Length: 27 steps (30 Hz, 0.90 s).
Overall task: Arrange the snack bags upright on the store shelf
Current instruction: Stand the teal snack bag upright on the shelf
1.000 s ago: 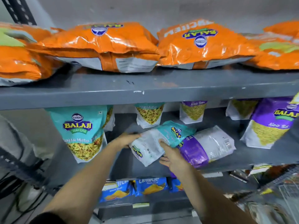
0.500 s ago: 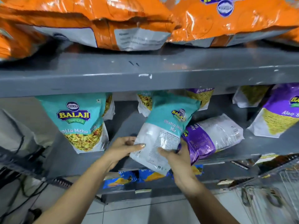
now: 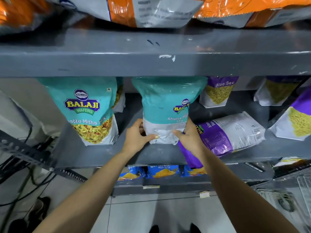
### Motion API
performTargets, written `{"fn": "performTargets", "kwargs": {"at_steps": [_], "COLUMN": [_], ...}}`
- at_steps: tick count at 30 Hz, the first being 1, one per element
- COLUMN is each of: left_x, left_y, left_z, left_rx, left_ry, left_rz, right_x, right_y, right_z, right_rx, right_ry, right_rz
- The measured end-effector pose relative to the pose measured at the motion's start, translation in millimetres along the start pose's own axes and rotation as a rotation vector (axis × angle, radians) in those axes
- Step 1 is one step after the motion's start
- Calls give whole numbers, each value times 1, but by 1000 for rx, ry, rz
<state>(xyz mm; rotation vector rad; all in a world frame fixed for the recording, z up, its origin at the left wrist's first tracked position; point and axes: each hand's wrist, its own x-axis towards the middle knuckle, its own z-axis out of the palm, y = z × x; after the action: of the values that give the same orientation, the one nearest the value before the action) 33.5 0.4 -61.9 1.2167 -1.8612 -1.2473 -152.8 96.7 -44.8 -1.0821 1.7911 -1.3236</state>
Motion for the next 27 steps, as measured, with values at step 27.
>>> {"fn": "performTargets", "kwargs": {"at_steps": [27], "left_x": [-4], "left_y": [18], "left_z": [4], "left_rx": [56], "left_ry": [-54], "left_rz": [-135], "right_x": [5], "right_y": [19], "right_z": [-17], "right_rx": [-63], "right_ry": [-69], "right_rz": [94]}}
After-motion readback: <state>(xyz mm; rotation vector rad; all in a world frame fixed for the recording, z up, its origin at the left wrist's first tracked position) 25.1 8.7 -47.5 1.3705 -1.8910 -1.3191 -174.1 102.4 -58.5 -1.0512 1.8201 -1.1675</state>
